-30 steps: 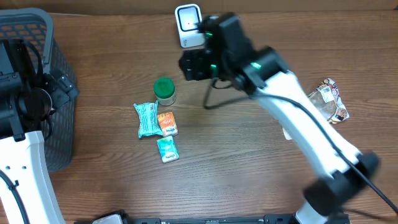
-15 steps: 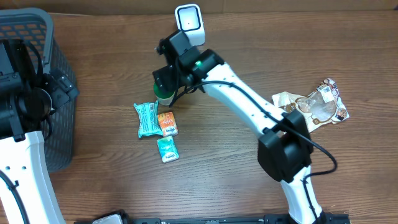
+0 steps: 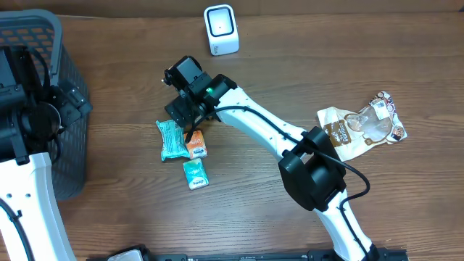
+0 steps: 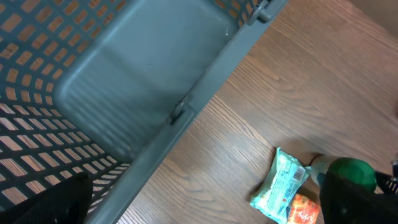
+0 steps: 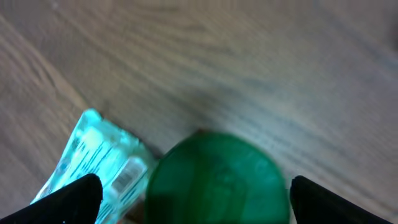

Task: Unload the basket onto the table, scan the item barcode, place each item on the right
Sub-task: 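Move the right gripper over the green-lidded jar and grasp it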

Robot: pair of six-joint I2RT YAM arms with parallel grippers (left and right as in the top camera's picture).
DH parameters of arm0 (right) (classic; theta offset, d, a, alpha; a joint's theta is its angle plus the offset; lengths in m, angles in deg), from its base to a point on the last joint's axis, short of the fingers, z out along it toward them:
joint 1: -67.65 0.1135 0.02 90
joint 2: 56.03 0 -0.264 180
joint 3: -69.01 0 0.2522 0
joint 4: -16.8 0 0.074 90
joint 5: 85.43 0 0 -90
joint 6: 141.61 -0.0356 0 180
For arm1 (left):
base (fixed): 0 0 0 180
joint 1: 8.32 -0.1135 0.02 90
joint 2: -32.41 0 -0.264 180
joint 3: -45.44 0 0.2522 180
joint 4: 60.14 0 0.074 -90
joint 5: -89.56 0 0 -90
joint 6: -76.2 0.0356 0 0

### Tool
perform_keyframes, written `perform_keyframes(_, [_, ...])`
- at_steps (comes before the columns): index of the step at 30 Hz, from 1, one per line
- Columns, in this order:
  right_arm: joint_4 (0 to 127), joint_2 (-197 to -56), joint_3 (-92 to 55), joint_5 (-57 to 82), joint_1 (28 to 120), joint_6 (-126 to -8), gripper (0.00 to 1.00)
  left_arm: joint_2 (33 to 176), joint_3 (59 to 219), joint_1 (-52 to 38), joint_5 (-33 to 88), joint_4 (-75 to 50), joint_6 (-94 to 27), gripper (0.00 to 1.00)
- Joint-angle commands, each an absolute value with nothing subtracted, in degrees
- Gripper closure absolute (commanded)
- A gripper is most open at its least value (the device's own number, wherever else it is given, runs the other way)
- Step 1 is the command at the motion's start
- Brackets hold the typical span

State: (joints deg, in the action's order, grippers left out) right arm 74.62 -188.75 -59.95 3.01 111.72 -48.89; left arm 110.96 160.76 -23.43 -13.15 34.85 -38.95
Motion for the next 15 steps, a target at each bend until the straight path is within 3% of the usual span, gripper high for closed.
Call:
perform_keyframes(1, [73.37,-189.93,-60.43,0.54,111.51,-48.08,0.03,111.07,161.59,-23.67,-13.98,34.79,-39.13,0.01])
perform_keyframes(7, [72.25,-191.99,-60.43,0.54,111.51,-48.1,0.08,111.07,161.56,-23.67,-13.96,34.79,-39.13,0.01])
perform_keyframes(15, [72.67,-192.14,-60.45,0.51,111.42,-48.12,0.25,111.07,161.59,-23.67,-13.98,34.81,-39.13,0.01])
